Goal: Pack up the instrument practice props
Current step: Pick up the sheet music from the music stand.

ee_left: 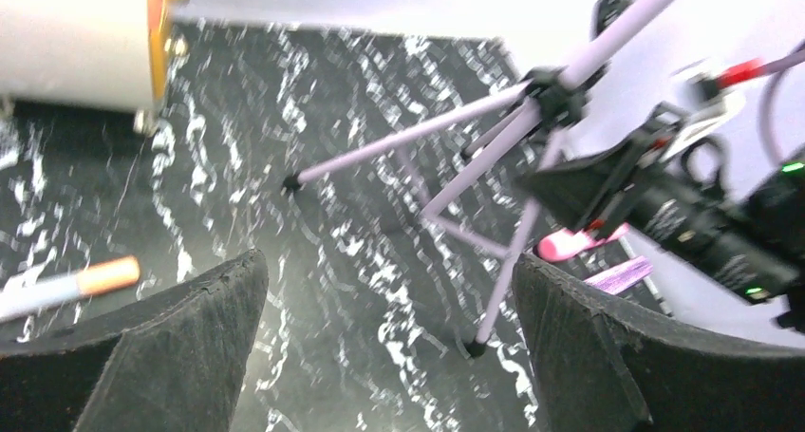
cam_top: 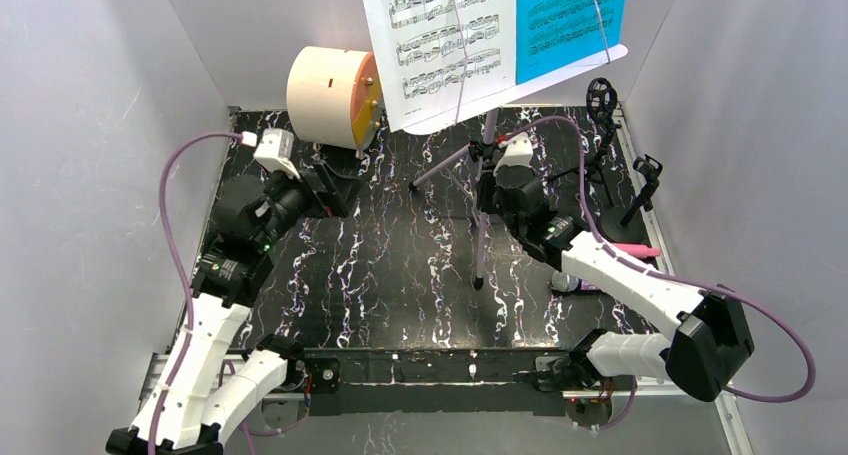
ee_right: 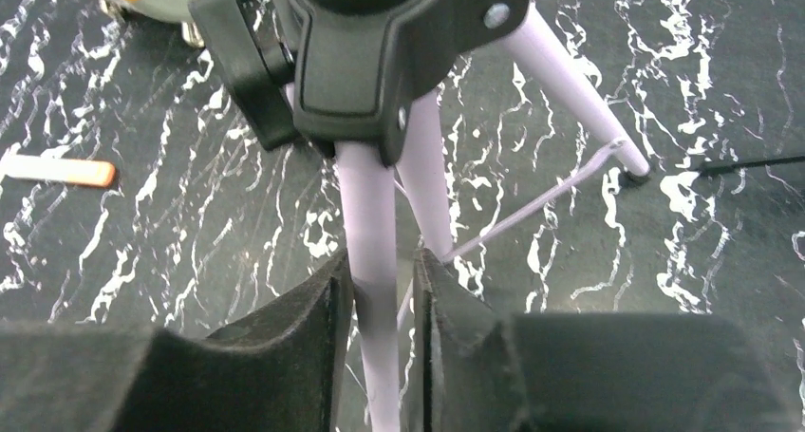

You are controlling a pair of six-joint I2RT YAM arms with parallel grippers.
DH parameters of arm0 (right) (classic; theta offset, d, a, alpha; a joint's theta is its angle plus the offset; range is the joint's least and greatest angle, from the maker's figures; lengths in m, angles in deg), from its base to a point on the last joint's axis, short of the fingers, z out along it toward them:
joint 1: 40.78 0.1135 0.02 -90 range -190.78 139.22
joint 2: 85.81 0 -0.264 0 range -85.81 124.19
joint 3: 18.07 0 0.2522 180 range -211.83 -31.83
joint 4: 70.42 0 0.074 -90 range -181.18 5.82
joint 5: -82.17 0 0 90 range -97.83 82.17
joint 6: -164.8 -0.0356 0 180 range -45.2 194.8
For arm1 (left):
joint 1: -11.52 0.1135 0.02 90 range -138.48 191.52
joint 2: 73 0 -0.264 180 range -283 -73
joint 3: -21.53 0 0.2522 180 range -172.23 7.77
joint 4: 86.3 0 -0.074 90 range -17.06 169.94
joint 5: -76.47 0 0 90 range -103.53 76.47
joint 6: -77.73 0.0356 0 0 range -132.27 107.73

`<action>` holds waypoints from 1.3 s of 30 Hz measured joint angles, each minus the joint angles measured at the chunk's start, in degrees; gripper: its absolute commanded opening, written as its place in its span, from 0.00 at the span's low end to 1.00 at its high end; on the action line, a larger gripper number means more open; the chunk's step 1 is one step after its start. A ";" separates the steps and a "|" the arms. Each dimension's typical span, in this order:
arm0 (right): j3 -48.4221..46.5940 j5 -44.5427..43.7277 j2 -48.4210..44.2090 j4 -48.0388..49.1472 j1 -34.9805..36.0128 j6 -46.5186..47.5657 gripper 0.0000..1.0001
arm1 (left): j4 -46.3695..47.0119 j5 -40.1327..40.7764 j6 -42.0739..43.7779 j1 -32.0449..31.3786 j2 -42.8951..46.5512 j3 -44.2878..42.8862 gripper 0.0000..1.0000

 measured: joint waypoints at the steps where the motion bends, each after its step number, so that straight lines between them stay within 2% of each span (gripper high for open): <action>1: -0.68 0.31 -0.46 -2.34 0.00 -0.48 0.50 | -0.44 -0.70 -0.44 0.00 -0.17 -2.14 0.98; 5: -2.93 3.30 -4.83 -11.17 0.00 -1.18 0.71 | -1.11 -3.87 -1.84 0.00 -0.57 -9.70 0.98; 9: -7.48 8.07 -10.14 -18.51 0.00 -1.20 0.80 | -1.18 -8.55 -3.85 0.00 -1.77 -15.78 0.98; 19: -30.67 23.74 -14.25 -33.48 -0.02 -1.51 0.81 | 4.31 -19.65 -12.61 0.00 -8.39 -24.63 0.94; 25: -45.29 36.39 -9.88 -37.53 0.00 -2.84 0.79 | 10.19 -24.48 -18.40 0.00 -13.22 -26.97 0.84; 30: -51.39 44.70 -5.75 -37.38 0.00 -4.48 0.78 | 13.18 -26.88 -20.94 0.00 -15.67 -28.28 0.77; 39: -60.22 42.64 2.43 -34.18 0.00 -5.38 0.74 | 16.92 -28.44 -23.96 -0.37 -18.64 -32.41 0.65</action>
